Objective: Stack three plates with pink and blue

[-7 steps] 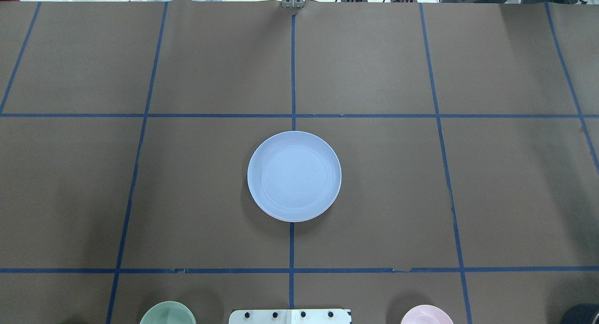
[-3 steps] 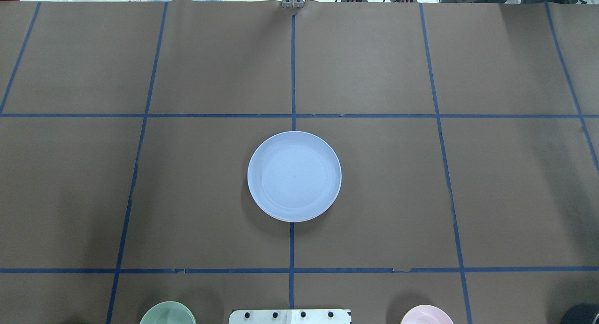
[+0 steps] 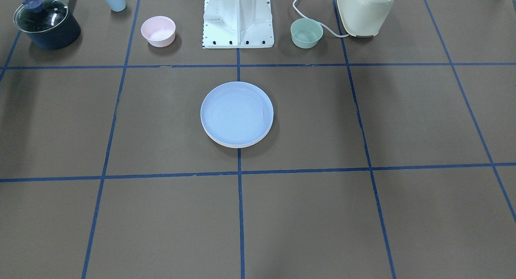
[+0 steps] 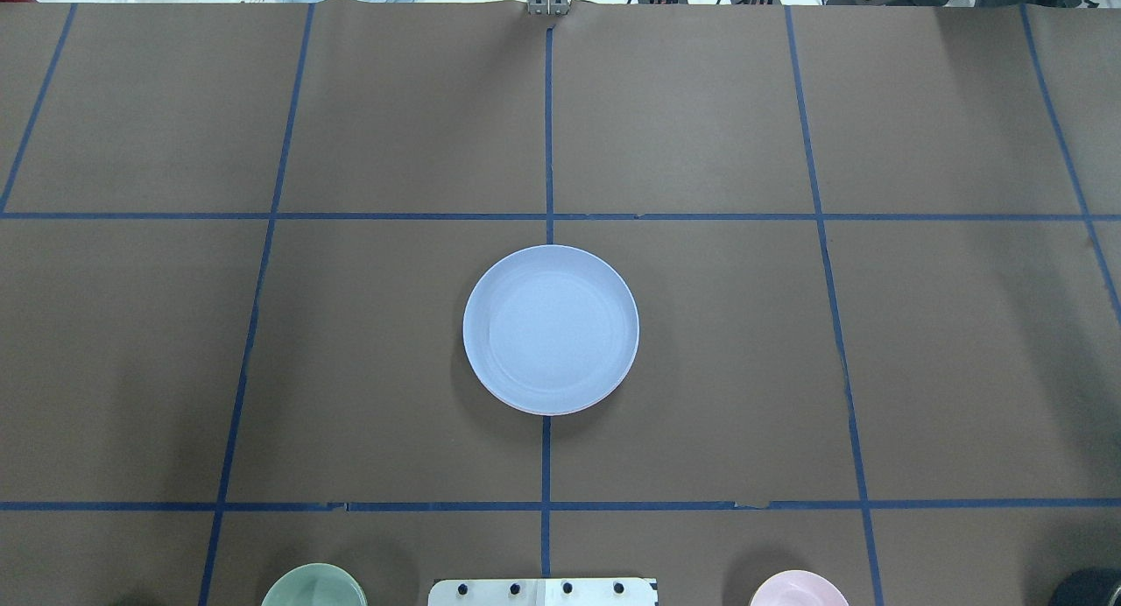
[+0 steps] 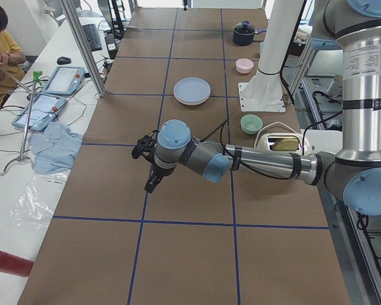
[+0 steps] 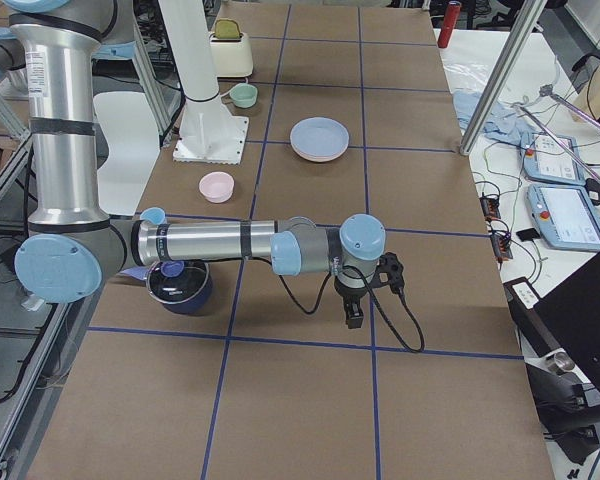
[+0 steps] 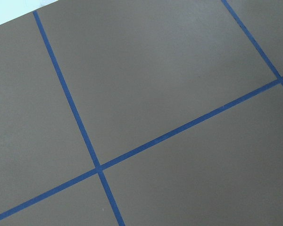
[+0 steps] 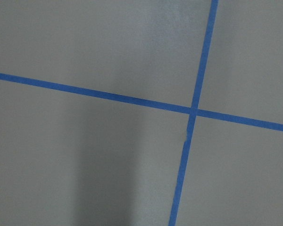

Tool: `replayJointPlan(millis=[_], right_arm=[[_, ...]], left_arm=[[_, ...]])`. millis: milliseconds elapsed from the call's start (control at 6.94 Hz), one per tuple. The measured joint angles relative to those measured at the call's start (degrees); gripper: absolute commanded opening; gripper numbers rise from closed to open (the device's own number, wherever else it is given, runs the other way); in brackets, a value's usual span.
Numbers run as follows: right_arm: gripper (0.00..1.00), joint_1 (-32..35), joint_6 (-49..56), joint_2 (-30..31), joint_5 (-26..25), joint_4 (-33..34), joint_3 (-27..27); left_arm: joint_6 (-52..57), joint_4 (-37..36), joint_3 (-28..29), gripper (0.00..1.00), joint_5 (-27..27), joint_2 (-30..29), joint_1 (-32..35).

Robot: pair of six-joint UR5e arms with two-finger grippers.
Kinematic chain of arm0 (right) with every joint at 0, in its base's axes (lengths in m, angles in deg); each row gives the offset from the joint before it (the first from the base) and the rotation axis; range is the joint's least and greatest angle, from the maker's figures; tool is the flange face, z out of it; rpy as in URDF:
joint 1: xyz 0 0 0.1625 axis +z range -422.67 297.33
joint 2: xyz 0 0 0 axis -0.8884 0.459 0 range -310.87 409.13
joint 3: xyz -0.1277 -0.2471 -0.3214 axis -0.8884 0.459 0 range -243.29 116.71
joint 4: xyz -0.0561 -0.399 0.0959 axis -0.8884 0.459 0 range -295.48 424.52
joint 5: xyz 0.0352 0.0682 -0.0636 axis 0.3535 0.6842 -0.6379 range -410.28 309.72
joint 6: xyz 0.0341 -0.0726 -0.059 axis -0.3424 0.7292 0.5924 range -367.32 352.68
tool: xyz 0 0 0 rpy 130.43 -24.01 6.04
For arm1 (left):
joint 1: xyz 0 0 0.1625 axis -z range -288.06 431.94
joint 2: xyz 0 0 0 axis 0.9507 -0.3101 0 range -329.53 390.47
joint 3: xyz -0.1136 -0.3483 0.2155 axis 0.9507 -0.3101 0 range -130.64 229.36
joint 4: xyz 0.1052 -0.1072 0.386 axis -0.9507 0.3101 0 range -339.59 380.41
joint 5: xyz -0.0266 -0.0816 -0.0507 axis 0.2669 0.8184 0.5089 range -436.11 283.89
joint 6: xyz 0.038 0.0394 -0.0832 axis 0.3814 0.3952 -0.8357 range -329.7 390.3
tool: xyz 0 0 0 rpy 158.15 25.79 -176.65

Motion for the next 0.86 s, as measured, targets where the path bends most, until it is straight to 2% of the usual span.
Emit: replayJointPlan(millis=[865], right_arm=[[1.0, -0.4, 0.0, -0.3, -0.6, -0.1, -0.2]], left_arm=[[0.0, 0.1, -0.8, 1.0, -0.2, 0.7, 0.1]])
